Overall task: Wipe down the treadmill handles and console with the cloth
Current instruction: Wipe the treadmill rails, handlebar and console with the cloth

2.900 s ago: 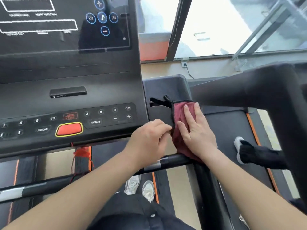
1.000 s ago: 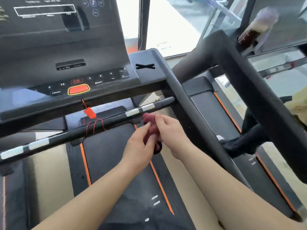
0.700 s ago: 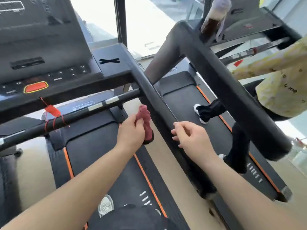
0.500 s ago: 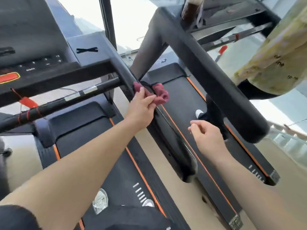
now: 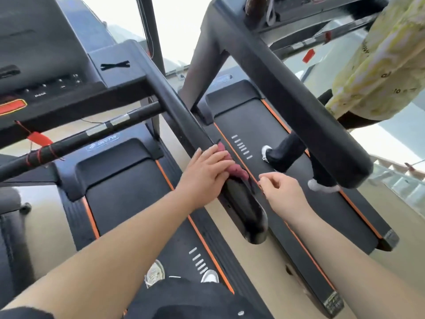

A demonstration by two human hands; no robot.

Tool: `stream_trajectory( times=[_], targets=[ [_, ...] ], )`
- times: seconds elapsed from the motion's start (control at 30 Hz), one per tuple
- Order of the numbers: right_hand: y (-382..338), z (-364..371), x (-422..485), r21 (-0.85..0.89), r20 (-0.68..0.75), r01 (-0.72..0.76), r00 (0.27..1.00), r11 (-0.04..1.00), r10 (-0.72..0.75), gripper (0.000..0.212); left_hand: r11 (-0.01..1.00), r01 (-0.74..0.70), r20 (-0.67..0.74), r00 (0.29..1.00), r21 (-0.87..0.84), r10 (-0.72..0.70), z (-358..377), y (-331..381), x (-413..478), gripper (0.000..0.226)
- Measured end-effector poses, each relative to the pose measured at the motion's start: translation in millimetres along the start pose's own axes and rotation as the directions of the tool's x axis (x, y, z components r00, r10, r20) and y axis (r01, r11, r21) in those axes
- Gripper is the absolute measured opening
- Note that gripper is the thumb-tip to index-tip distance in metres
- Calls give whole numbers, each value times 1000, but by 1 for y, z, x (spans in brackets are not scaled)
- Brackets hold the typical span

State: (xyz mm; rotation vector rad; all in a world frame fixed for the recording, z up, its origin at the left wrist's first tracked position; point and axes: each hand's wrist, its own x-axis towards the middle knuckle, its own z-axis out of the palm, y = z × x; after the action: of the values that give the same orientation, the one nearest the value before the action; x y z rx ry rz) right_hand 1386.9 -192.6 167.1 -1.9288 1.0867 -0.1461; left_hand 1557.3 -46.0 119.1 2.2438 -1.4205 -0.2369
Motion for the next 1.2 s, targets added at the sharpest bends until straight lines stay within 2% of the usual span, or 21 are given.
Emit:
stream_trajectory(
  times=[0.03, 0.07, 0.13, 0.2, 0.23, 0.27, 0.33, 0.37, 0.4, 0.43, 0.5, 0.6, 0.67, 0.9, 0.97, 1.03, 1.07, 1.13, 1.2],
  targets=[
    [-4, 2, 3, 0, -1, 11, 1000, 1000, -11, 18, 997, 83, -34, 996, -11, -83, 5, 9, -3, 44],
    [-8, 4, 6, -6, -5, 22, 1000, 1000, -22, 18, 995, 95, -47, 994, -31, -96, 14, 20, -10, 43],
    [-17, 11, 13, -22, -6, 59, 998, 998, -59, 18, 998, -52, -32, 998, -20, 52, 24, 34, -30, 41],
    [-30, 19, 23, -51, -6, 82, 997, 995, -82, 18, 978, -210, 58, 976, 13, 209, 13, 16, -32, 43],
    [-37, 23, 29, -60, -6, 91, 996, 994, -92, 19, 970, -240, 68, 969, 37, 237, 4, -1, -24, 44],
    [-44, 28, 34, -65, -3, 98, 995, 993, -99, 19, 977, -207, 61, 977, 52, 204, -4, -18, -13, 45],
    [-60, 38, 47, -64, 9, 118, 993, 991, -118, 21, 998, 38, -4, 999, 48, -38, -23, -47, 11, 46],
    [-69, 44, 54, -62, 12, 129, 992, 990, -128, 22, 986, 165, -27, 986, 34, -164, -29, -54, 22, 46],
    [-79, 50, 62, -61, 14, 135, 991, 989, -134, 22, 970, 239, -40, 970, 33, -238, -31, -56, 32, 46],
    [-88, 56, 72, -66, 16, 141, 990, 988, -140, 23, 968, 249, -50, 968, 35, -247, -30, -57, 37, 46],
    [-106, 70, 94, -78, 16, 149, 989, 986, -148, 25, 993, 106, -40, 994, 44, -104, -28, -62, 38, 48],
    [-138, 91, 129, -86, 11, 157, 988, 984, -157, 26, 987, -153, 102, 984, 58, 146, -48, -104, 50, 51],
    [-160, 104, 151, -98, 18, 147, 989, 984, -146, 27, 981, -179, 137, 976, 68, 169, -66, -140, 77, 50],
    [-218, 144, 199, -113, 37, 119, 993, 986, -115, 27, 982, 129, 60, 989, 136, -138, -142, -258, 176, 44],
    [-228, 152, 211, -126, 45, 124, 992, 984, -120, 26, 962, 217, 21, 975, 169, -223, -147, -266, 191, 44],
    [-237, 158, 220, -133, 44, 116, 993, 984, -111, 25, 955, 251, -25, 968, 159, -250, -136, -252, 188, 41],
    [-241, 161, 224, -136, 44, 108, 994, 985, -103, 24, 969, 213, -27, 977, 125, -212, -128, -241, 179, 41],
    [-246, 164, 232, -106, 47, 95, 995, 990, -90, 23, 998, 10, 19, 1000, 68, -12, -118, -226, 156, 45],
    [-252, 168, 236, -73, 63, 81, 995, 994, -77, 18, 980, -191, 103, 977, 50, 185, -126, -238, 149, 46]
  ],
)
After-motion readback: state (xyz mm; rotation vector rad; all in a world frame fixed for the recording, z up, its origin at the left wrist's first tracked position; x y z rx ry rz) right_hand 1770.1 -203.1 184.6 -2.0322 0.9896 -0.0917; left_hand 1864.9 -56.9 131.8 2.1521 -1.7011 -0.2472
